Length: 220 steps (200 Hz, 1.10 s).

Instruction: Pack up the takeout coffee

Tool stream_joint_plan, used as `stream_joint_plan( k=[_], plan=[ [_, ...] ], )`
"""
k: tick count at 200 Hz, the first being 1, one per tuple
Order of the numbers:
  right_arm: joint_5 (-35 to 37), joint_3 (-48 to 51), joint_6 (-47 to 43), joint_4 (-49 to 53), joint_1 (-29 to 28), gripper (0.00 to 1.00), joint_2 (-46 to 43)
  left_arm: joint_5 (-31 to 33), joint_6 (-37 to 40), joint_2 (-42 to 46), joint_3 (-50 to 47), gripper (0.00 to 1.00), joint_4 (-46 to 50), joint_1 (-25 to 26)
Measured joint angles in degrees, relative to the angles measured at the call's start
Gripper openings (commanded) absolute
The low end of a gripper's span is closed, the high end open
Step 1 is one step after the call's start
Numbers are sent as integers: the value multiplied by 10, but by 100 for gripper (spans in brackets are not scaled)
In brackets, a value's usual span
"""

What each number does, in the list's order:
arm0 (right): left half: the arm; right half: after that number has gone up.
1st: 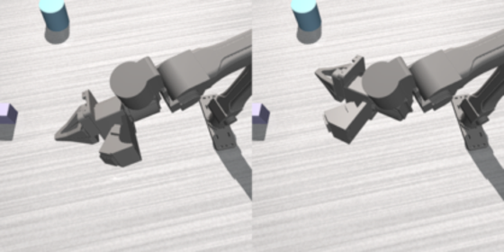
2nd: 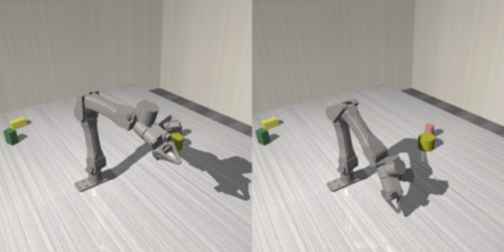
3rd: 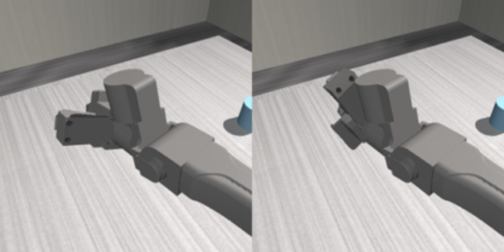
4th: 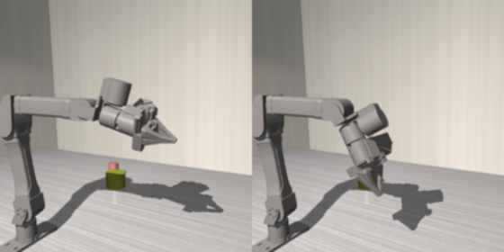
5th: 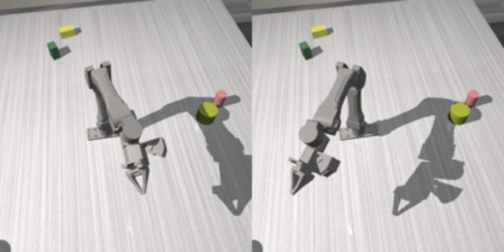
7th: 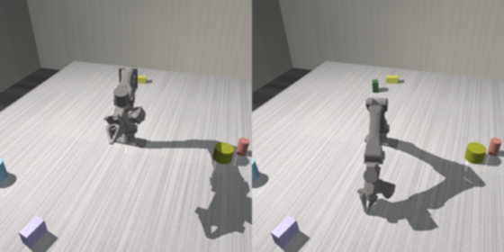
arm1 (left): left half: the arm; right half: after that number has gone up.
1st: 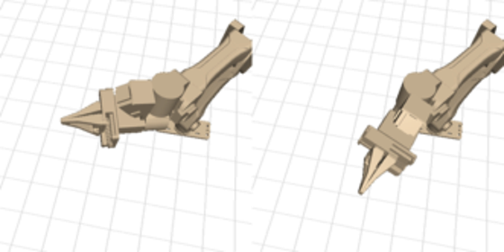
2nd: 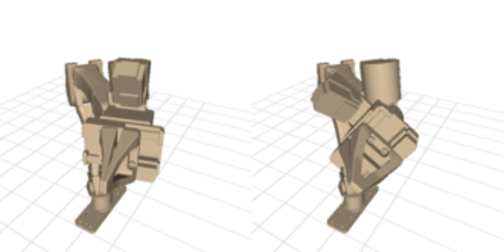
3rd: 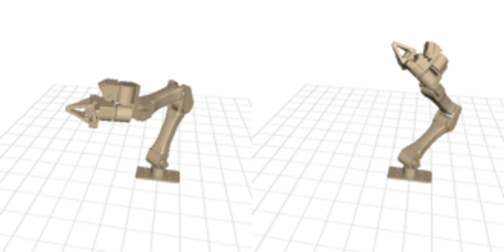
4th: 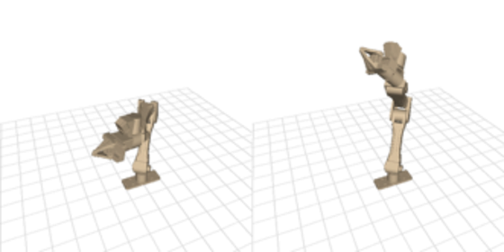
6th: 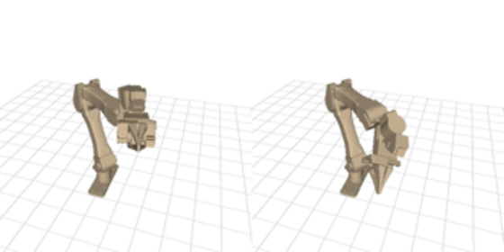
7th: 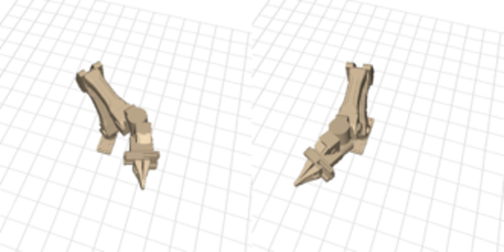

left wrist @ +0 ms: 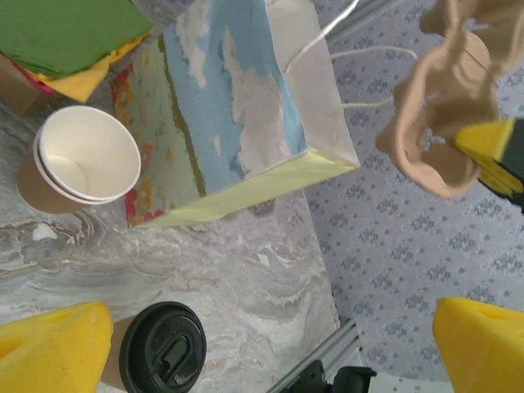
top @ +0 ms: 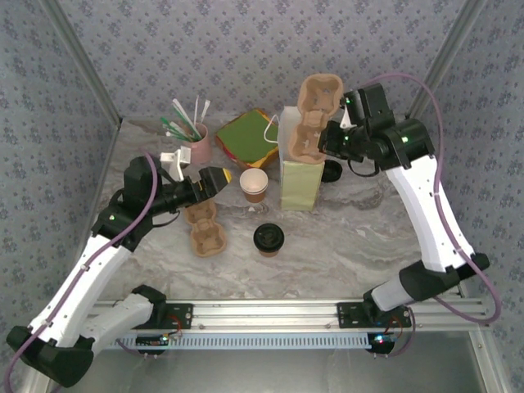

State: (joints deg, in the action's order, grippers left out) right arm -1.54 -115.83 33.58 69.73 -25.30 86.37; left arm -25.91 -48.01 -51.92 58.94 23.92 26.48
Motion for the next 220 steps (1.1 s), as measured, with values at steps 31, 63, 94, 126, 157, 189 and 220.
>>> stream_joint_plan(
  k=[31,63,94,126,157,189,220],
  plan=[
    [55,-52,-11,27,-6,9,60,2,0,0,0,100,0,3],
    [103,-128,-24,60,-19,9,120,4,0,2,-5,100,-1,3],
    [154,-218,-42,101,-42,9,185,4,4,2,-10,100,0,5],
    [190,-279,-48,140,-65,8,238,4,10,7,-12,100,2,7],
    [206,-280,-47,158,-74,8,249,4,12,12,-17,100,1,7],
    [209,-263,-47,161,-72,8,249,4,17,12,-22,100,4,7],
    [201,-254,-47,170,-65,8,257,2,22,12,-22,100,4,7]
  ],
)
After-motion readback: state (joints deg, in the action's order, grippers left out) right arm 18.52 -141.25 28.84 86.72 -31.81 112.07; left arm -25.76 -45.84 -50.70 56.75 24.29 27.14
